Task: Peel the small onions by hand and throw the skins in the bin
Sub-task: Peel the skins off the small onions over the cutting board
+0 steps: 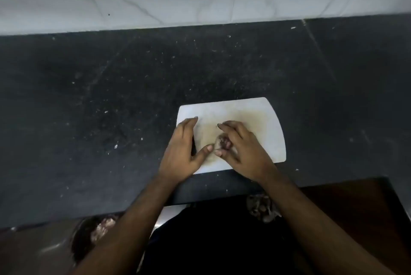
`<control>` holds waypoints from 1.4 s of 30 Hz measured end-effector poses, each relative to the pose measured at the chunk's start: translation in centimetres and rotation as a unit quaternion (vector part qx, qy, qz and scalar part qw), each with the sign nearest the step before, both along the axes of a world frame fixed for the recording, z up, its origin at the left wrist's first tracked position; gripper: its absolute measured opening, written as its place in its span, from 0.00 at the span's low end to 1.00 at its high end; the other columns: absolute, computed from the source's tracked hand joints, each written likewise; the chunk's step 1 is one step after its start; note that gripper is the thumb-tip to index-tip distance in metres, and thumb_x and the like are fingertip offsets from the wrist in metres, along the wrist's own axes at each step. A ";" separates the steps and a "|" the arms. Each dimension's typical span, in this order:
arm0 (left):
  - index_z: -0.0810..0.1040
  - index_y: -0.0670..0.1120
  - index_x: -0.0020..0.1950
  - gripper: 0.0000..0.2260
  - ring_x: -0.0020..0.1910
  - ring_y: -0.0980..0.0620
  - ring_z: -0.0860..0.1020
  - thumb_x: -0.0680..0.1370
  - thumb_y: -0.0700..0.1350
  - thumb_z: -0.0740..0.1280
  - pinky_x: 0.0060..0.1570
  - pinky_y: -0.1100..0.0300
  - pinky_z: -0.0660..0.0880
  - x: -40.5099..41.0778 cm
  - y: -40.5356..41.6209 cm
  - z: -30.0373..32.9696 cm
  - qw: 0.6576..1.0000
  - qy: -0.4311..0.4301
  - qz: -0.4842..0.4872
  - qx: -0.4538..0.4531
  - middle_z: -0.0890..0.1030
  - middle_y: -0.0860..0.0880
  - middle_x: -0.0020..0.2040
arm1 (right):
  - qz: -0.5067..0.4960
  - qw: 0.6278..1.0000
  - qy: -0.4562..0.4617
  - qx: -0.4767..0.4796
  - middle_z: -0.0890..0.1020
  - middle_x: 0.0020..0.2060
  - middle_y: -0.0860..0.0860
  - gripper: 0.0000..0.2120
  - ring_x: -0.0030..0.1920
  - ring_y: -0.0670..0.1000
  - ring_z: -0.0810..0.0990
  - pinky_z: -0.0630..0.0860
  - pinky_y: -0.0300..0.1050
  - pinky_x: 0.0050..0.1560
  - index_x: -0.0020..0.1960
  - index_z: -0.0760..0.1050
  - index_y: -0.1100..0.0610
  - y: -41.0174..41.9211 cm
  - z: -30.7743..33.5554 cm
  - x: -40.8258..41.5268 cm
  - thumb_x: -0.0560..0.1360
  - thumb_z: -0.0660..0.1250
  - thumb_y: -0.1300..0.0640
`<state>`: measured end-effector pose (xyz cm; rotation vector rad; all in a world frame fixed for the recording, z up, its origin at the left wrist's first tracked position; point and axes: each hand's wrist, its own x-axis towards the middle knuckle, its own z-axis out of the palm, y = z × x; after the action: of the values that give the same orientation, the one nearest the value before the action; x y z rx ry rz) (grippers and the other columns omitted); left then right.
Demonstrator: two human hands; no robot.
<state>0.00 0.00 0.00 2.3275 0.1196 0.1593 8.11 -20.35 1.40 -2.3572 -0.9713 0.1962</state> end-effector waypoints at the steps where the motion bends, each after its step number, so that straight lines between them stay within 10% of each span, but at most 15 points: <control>1: 0.63 0.42 0.80 0.35 0.77 0.46 0.66 0.79 0.58 0.69 0.75 0.47 0.68 0.1 -0.2 -0.4 1.000 -0.004 -0.001 0.013 0.67 0.44 0.77 | 0.013 1.000 -0.005 -0.011 0.68 0.71 0.49 0.31 0.70 0.50 0.70 0.71 0.53 0.66 0.77 0.65 0.53 -0.1 -0.5 0.2 0.79 0.64 0.39; 17: 0.67 0.40 0.78 0.29 0.77 0.45 0.68 0.83 0.55 0.65 0.76 0.48 0.67 0.3 -2.0 -2.2 0.987 -0.012 0.061 0.147 0.71 0.42 0.76 | -0.055 0.996 0.031 0.065 0.74 0.70 0.53 0.33 0.70 0.52 0.69 0.66 0.44 0.68 0.79 0.61 0.55 -1.0 -2.6 0.1 0.79 0.69 0.46; 23: 0.72 0.45 0.76 0.25 0.72 0.42 0.72 0.83 0.59 0.59 0.70 0.47 0.72 0.0 -2.0 -3.1 0.977 -0.032 0.044 0.205 0.71 0.41 0.74 | -0.061 0.995 -0.006 0.075 0.71 0.54 0.42 0.31 0.59 0.47 0.72 0.67 0.39 0.58 0.77 0.63 0.53 -1.2 -3.2 -0.3 0.79 0.70 0.48; 42: 0.66 0.51 0.80 0.25 0.67 0.46 0.74 0.84 0.58 0.61 0.61 0.44 0.76 -3.8 -2.7 -1.9 0.974 -0.066 -0.027 0.214 0.78 0.47 0.67 | -0.059 0.990 -0.015 0.129 0.81 0.53 0.45 0.22 0.54 0.47 0.80 0.78 0.52 0.59 0.64 0.69 0.49 -1.4 -2.3 -4.7 0.75 0.74 0.48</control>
<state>-3.79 -2.72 -1.86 2.7358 -0.0501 0.3402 3.39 -21.77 -0.89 -2.1757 -0.8148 -0.0124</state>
